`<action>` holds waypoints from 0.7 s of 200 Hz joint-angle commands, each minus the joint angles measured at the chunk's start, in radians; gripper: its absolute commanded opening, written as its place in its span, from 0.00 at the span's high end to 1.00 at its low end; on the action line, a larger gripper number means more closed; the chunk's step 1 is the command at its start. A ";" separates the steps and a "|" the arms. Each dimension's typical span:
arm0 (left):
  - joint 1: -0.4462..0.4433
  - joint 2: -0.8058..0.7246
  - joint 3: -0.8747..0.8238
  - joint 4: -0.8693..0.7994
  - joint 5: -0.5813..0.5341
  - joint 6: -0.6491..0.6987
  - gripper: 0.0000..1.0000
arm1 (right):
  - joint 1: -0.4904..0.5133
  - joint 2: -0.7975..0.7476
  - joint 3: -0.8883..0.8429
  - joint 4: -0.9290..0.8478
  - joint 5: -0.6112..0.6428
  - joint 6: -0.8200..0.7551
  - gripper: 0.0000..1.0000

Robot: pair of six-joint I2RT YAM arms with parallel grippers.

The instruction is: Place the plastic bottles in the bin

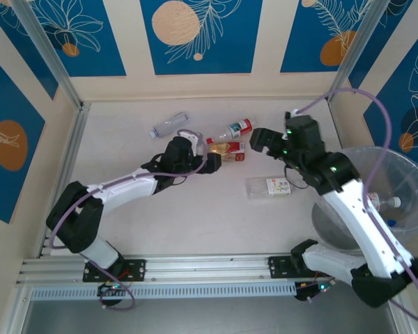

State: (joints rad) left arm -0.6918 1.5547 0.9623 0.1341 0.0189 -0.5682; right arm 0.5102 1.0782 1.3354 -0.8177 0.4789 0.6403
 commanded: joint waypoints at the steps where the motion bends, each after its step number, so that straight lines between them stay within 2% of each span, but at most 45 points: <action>1: 0.024 -0.056 -0.042 -0.016 -0.163 -0.051 0.01 | 0.046 0.083 0.014 -0.023 0.214 0.123 0.01; 41: 0.043 -0.137 -0.106 -0.052 -0.264 -0.090 0.01 | 0.061 0.223 0.051 -0.117 0.259 0.429 0.01; 70: 0.067 -0.171 -0.141 -0.081 -0.333 -0.142 0.01 | 0.069 0.268 0.022 -0.200 0.299 0.716 0.01; 140: 0.095 -0.177 -0.172 -0.111 -0.348 -0.192 0.01 | 0.106 0.280 -0.168 -0.108 0.238 1.084 0.03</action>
State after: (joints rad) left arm -0.6106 1.3956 0.8024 0.0509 -0.2985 -0.7322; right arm 0.6079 1.3540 1.2251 -0.9539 0.7063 1.5040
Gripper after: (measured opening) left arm 0.994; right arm 0.978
